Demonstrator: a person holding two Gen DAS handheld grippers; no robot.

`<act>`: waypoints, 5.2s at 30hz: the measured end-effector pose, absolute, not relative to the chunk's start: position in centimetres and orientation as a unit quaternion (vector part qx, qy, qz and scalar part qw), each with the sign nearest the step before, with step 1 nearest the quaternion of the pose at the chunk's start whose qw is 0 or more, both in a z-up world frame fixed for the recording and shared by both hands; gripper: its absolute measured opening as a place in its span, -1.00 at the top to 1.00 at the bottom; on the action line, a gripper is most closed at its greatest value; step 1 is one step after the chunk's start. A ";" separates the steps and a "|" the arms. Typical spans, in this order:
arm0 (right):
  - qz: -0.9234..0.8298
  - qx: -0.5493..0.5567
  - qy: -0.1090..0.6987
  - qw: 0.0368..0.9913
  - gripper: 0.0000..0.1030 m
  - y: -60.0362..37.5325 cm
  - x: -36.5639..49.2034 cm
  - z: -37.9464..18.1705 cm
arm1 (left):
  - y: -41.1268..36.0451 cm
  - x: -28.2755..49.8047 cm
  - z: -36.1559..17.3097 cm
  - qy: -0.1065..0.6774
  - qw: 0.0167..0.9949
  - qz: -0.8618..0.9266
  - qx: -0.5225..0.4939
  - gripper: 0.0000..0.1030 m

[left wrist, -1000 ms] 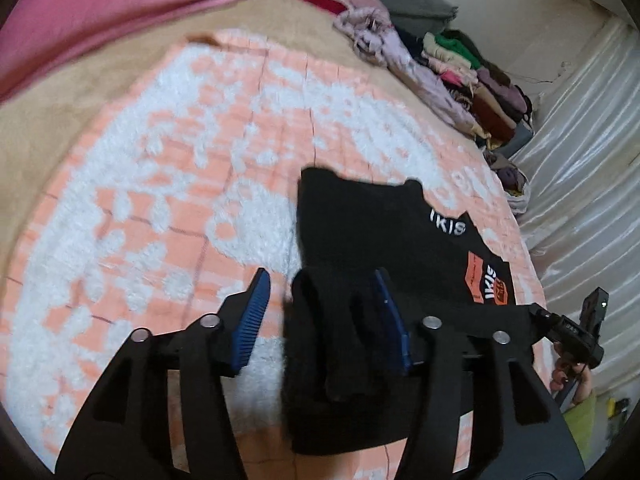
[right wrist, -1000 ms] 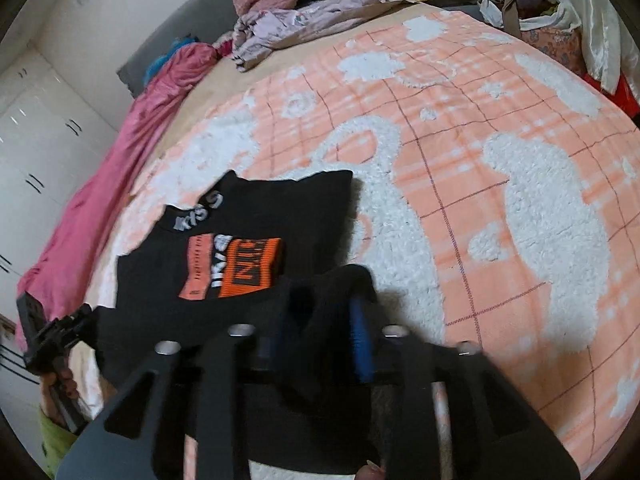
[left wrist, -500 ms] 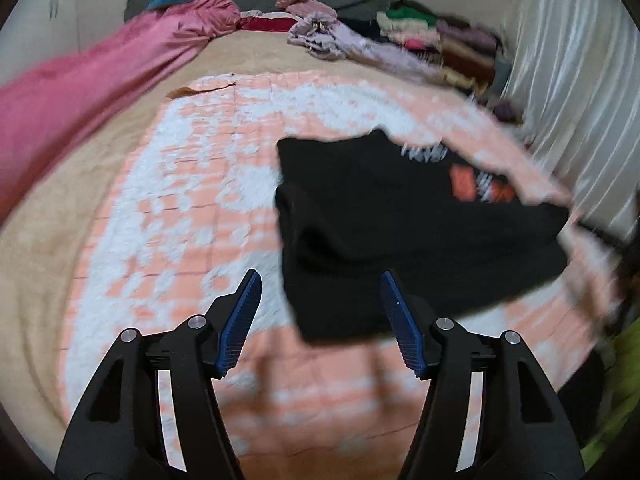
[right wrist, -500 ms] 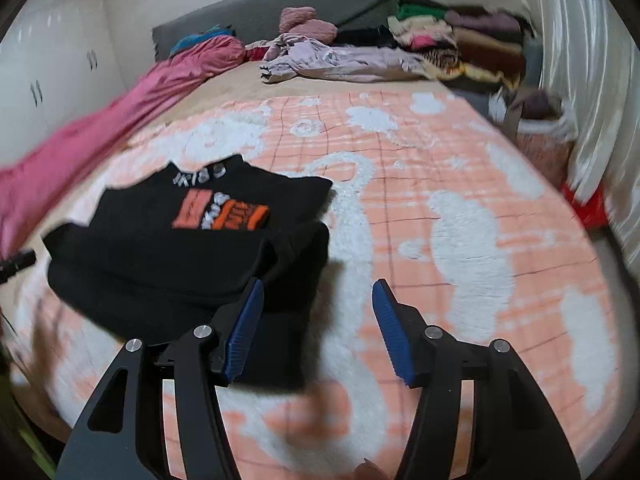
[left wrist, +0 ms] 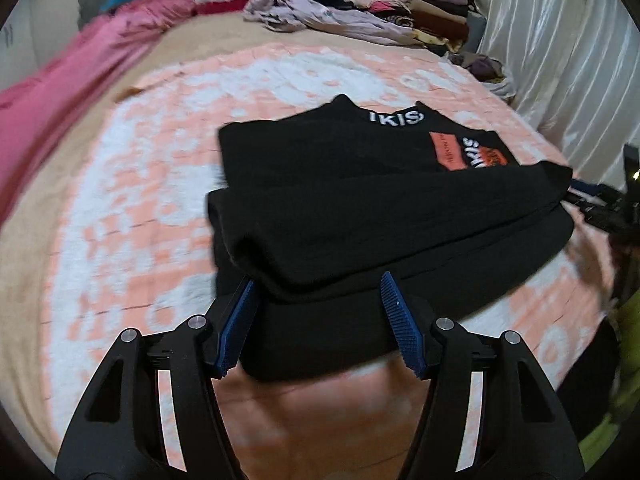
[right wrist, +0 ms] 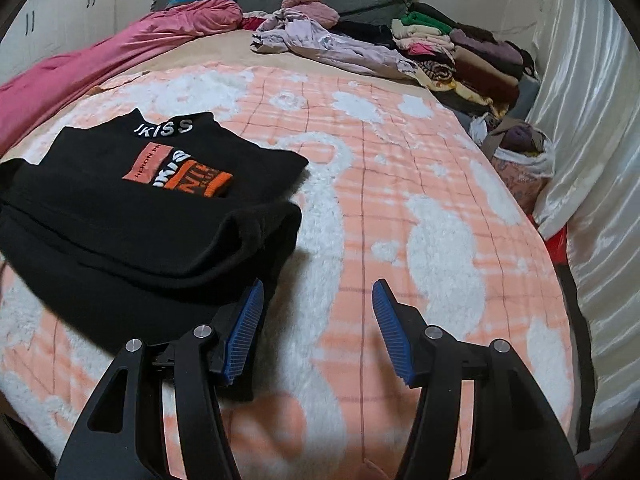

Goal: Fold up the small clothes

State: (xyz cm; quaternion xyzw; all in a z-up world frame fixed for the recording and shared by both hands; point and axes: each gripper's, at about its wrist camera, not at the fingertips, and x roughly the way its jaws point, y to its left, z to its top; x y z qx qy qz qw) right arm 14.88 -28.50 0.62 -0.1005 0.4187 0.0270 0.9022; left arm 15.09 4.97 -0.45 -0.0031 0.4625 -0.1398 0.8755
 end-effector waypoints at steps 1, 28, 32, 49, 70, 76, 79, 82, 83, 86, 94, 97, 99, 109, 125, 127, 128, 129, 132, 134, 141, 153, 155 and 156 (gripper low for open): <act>0.030 -0.104 0.417 0.902 -0.08 -28.4 15.3 0.6 | 4.9 15.5 -0.6 0.464 0.874 -0.141 -0.008 -0.05; 0.067 0.067 0.450 0.888 -0.08 -30.2 23.6 -0.4 | 14.0 23.5 -0.6 0.435 0.872 -0.109 -0.198 0.05; 0.078 0.097 0.457 0.881 -0.08 -30.3 24.4 -0.6 | 12.8 24.1 -1.1 0.440 0.871 -0.126 -0.177 -0.01; 0.088 0.142 0.468 0.868 0.22 -29.8 26.5 -1.8 | 12.5 24.1 -1.3 0.440 0.877 -0.123 -0.150 -0.27; 0.083 0.117 0.388 0.911 0.87 -29.7 25.8 2.6 | 11.9 25.5 1.9 0.387 0.907 -0.093 -0.139 0.92; 0.055 0.103 0.433 0.894 0.87 -29.1 28.0 -0.4 | 11.5 27.3 -1.7 0.426 0.895 -0.058 -0.119 0.92; 0.029 0.096 0.466 0.879 0.83 -29.0 28.5 -2.2 | 11.5 27.6 -3.5 0.445 0.886 -0.050 -0.118 0.87; 0.018 0.095 0.469 0.878 0.69 -29.1 28.5 -2.5 | 11.7 27.4 -4.2 0.448 0.885 -0.046 -0.118 0.79; 0.013 0.088 0.469 0.879 0.55 -29.0 28.5 -2.5 | 11.7 27.3 -4.1 0.447 0.886 -0.043 -0.114 0.70; 0.012 0.079 0.463 0.883 0.50 -29.0 28.0 -1.8 | 12.1 26.8 -3.4 0.446 0.887 -0.033 -0.114 0.52; 0.030 0.079 0.428 0.900 0.18 -29.3 24.5 1.2 | 12.0 23.5 0.6 0.411 0.906 -0.019 -0.100 0.19; 0.040 0.076 0.417 0.905 0.12 -29.0 23.2 2.2 | 11.3 22.4 1.6 0.406 0.908 -0.031 -0.098 0.03; 0.047 0.077 0.407 0.909 -0.01 -28.7 22.2 2.9 | 10.7 21.7 2.1 0.404 0.909 -0.038 -0.097 -0.04; 0.084 0.048 0.375 0.922 -0.15 -25.4 17.6 4.9 | 6.9 18.5 3.0 0.398 0.912 -0.071 -0.065 -0.25; 0.110 0.019 0.374 0.921 -0.15 -21.6 13.9 4.2 | 2.3 16.1 -0.3 0.432 0.897 -0.093 -0.010 -0.37; 0.113 0.017 0.380 0.918 -0.15 -21.3 13.7 3.7 | 2.2 16.2 -1.2 0.444 0.891 -0.092 -0.009 -0.37; 0.115 0.017 0.382 0.917 -0.15 -21.2 13.7 3.5 | 2.2 16.2 -1.5 0.449 0.889 -0.090 -0.008 -0.37; 0.115 0.017 0.384 0.916 -0.15 -21.0 13.7 3.2 | 2.3 16.3 -1.9 0.454 0.887 -0.089 -0.007 -0.37; 0.116 0.016 0.385 0.915 -0.15 -20.7 13.6 3.0 | 2.4 16.1 -2.6 0.458 0.884 -0.089 -0.005 -0.37; 0.116 0.013 0.383 0.916 -0.15 -20.5 13.5 2.9 | 2.5 15.9 -2.8 0.460 0.884 -0.090 -0.004 -0.37; 0.098 0.013 0.419 0.903 -0.15 -20.7 14.5 0.9 | 2.8 15.6 -3.1 0.460 0.883 -0.094 -0.010 -0.37; 0.074 0.012 0.452 0.889 -0.18 -21.6 15.0 -1.8 | 3.0 15.7 -3.5 0.459 0.883 -0.098 -0.018 -0.38; 0.077 0.017 0.451 0.889 -0.18 -21.7 14.9 -1.7 | 3.0 15.7 -3.5 0.460 0.882 -0.098 -0.019 -0.38; 0.079 0.021 0.448 0.890 -0.18 -21.8 14.9 -1.5 | 3.0 15.7 -3.4 0.460 0.882 -0.098 -0.020 -0.38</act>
